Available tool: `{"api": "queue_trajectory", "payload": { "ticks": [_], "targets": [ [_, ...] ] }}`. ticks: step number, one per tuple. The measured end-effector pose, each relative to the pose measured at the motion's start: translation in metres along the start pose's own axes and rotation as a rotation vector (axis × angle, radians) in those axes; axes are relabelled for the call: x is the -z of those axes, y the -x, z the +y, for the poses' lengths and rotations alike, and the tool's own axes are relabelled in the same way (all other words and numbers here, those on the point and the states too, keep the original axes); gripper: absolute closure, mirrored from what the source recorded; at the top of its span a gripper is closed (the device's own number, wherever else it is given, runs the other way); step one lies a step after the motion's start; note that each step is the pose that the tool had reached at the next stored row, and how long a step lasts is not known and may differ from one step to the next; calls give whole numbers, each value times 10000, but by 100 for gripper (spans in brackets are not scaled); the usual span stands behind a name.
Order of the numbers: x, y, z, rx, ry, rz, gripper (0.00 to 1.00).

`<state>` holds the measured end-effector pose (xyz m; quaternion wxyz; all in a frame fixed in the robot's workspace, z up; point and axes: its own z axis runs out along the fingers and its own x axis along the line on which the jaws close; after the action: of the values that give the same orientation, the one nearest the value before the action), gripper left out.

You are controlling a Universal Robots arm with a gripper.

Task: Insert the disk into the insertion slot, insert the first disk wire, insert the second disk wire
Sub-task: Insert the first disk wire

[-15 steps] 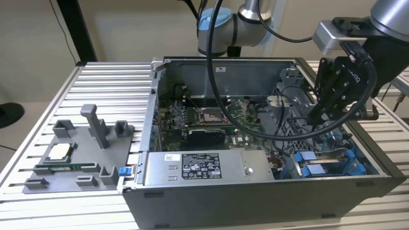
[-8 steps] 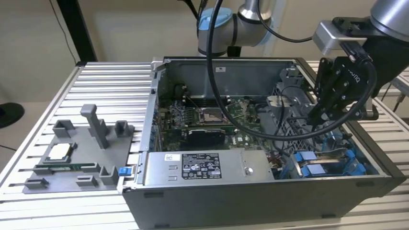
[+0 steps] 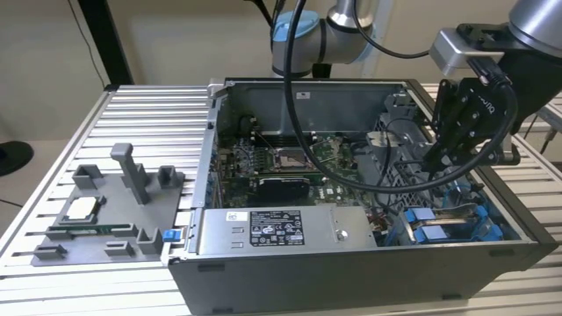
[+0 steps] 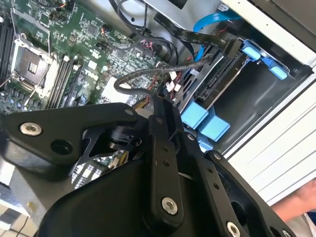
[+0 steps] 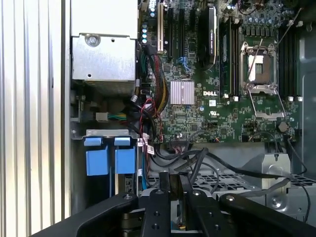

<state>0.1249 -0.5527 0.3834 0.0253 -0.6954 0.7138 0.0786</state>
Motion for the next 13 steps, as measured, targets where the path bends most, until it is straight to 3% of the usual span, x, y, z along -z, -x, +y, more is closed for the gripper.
{"api": "queue_trajectory", "payload": {
  "ticks": [2,6,7,13],
  "targets": [
    [-6,-1,-1,-6,-3,92,100],
    [-15,-2,-4,-39,-17,533,100],
    [-15,-5,-6,-60,-25,809,100],
    [-13,-24,-11,-131,-57,1785,100]
  ]
}}
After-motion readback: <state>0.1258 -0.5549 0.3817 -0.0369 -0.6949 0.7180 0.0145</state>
